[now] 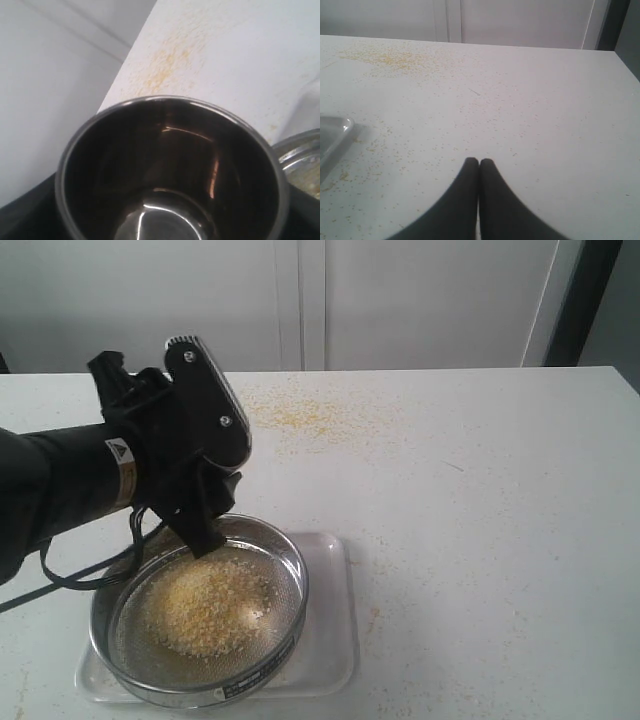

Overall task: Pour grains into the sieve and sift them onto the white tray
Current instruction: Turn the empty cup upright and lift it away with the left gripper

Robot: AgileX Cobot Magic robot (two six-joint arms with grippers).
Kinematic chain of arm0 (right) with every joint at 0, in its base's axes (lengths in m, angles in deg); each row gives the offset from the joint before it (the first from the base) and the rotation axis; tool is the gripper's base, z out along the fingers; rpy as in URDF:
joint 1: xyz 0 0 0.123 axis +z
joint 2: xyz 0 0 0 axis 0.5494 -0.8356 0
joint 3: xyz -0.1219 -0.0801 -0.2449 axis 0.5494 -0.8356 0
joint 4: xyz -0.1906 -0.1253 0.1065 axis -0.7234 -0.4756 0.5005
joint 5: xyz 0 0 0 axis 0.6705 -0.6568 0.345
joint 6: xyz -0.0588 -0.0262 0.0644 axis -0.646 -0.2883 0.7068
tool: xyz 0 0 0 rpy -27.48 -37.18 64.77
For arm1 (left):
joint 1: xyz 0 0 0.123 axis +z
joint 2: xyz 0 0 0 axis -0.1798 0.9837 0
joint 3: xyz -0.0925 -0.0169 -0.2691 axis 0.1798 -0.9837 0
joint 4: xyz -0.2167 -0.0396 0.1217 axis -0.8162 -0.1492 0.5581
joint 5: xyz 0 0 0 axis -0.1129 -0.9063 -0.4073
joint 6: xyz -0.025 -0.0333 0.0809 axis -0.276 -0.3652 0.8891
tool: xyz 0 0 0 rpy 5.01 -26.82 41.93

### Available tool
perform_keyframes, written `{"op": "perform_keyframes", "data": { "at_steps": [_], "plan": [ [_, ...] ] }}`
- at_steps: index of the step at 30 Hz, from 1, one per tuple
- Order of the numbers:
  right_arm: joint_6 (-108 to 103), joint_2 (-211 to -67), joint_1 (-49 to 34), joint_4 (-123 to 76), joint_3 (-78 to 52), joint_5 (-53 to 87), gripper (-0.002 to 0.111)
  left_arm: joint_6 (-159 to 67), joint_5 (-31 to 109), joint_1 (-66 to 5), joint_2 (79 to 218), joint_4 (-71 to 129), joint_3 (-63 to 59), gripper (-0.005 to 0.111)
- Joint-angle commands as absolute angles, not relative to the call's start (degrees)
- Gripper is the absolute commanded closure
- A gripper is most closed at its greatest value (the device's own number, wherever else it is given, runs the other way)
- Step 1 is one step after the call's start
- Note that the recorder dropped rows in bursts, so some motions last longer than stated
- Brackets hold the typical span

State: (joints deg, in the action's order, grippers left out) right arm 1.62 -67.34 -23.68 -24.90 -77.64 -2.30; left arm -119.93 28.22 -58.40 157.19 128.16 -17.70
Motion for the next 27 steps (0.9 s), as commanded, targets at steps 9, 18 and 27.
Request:
{"op": "perform_keyframes", "data": {
  "at_steps": [9,18,27],
  "plan": [
    [1.61,-67.01,-24.14,-25.03,-77.96,-1.74,0.108,-110.54,57.15,-47.89,156.46,120.02,-12.15,0.107],
    [1.61,-67.01,-24.14,-25.03,-77.96,-1.74,0.108,-82.47,67.79,-42.37,156.83,81.32,-12.15,0.107],
    [1.61,-67.01,-24.14,-25.03,-77.96,-1.74,0.108,-78.72,82.82,-36.38,163.91,62.37,-12.15,0.107]
  ]
}}
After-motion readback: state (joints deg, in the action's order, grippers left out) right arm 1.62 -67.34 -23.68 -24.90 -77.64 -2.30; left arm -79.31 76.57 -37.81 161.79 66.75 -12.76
